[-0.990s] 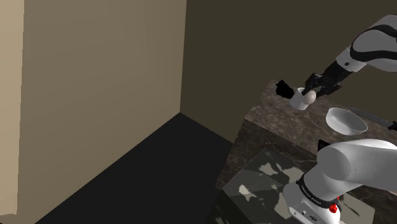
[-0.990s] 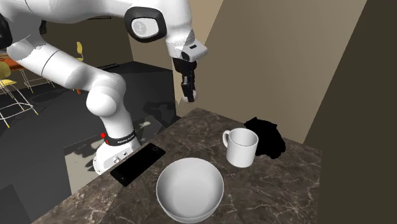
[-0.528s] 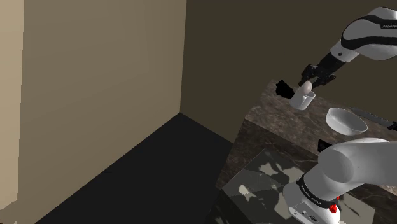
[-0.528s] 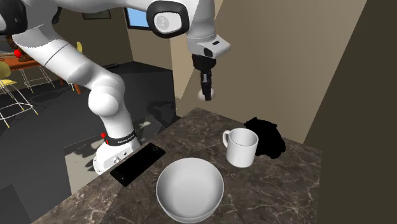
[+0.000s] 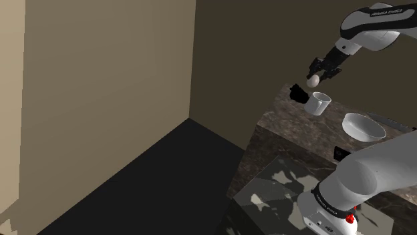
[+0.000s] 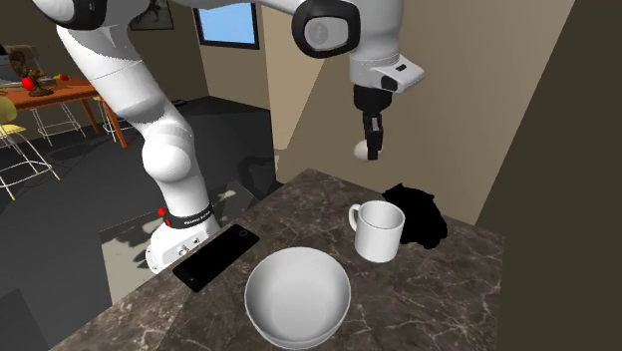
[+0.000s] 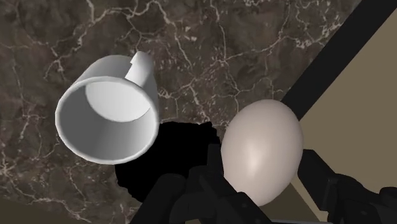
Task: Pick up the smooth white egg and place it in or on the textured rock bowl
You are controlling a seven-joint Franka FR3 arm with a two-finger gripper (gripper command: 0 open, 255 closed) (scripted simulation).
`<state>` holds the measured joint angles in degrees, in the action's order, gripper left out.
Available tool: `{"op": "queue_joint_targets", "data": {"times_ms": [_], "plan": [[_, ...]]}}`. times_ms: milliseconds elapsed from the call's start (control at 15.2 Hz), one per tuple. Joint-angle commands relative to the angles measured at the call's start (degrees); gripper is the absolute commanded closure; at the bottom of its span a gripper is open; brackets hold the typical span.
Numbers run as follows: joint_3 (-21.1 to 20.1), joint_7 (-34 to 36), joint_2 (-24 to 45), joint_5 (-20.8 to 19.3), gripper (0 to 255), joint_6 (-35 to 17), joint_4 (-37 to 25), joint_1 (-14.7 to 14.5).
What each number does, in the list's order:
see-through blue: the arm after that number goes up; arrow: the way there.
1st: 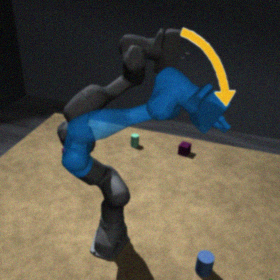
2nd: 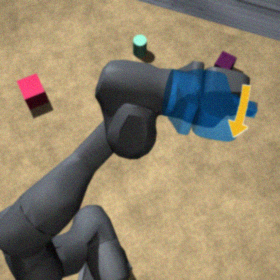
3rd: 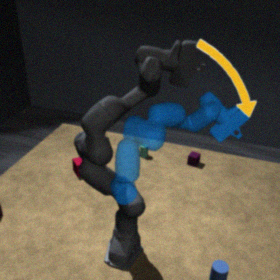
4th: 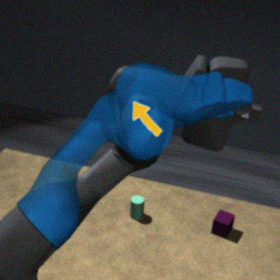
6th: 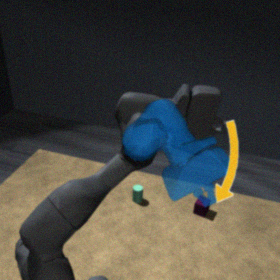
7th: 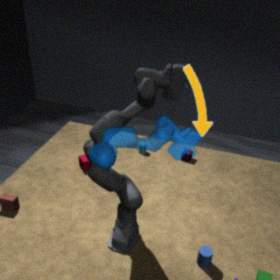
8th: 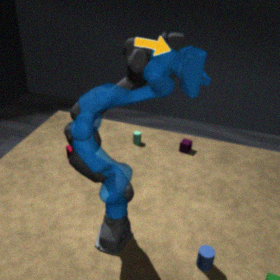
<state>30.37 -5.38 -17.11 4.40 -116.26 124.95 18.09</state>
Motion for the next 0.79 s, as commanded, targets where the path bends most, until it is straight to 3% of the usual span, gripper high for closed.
{"op": "queue_joint_targets", "data": {"times_ms": [0,264,528,726], "plan": [[1.7,-2.2,5.4,2.7,255,0.6,-5.2,-1.0],[4.2,-6.6,16.4,9.1,255,3.0,-16.1,-1.5],[5.2,-10.6,29.4,16.9,255,7.9,-30.4,1.2],[4.7,-11.2,29.6,17.2,255,5.8,-28.4,1.4]]}}
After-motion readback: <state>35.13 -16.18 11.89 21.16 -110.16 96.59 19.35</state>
